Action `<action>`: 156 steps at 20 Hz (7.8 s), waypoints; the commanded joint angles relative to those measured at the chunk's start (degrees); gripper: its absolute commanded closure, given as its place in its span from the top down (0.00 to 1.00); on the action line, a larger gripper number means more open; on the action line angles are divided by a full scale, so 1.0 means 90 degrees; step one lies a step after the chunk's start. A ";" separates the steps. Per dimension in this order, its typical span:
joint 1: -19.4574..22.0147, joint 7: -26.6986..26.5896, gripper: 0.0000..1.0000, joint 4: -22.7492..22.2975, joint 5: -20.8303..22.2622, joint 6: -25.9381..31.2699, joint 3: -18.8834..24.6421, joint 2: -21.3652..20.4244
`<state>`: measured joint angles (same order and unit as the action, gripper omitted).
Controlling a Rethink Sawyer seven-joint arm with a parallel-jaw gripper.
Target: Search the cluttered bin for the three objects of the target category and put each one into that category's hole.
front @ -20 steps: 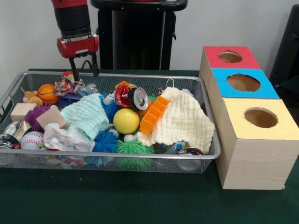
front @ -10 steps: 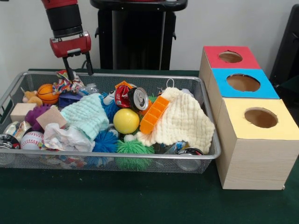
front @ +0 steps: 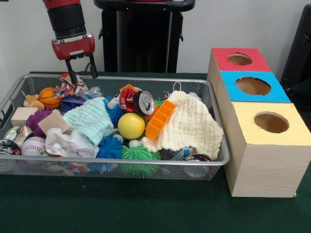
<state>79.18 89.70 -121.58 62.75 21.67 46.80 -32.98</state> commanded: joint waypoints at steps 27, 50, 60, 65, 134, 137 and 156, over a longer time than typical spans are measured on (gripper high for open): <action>-0.0309 -0.2450 1.00 0.0882 0.0456 0.0982 0.0405 -0.0520; -0.0500 -0.2561 1.00 0.1255 0.0354 0.0976 0.0157 -0.0456; -0.0694 -0.1674 1.00 0.0790 0.0560 0.0462 -0.0398 -0.0554; -0.0732 -0.1410 1.00 0.0563 0.0649 0.0239 -0.0568 -0.0618; -0.2186 -0.1132 0.00 0.1019 0.0435 -0.0990 -0.2596 0.0003; -0.2069 -0.1360 0.00 0.0503 -0.0099 -0.0639 -0.2276 -0.0652; -0.1954 -0.1008 0.00 -0.1374 -0.3739 0.0108 0.0076 -0.3530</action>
<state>66.09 79.88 -130.27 34.74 18.57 39.50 -60.58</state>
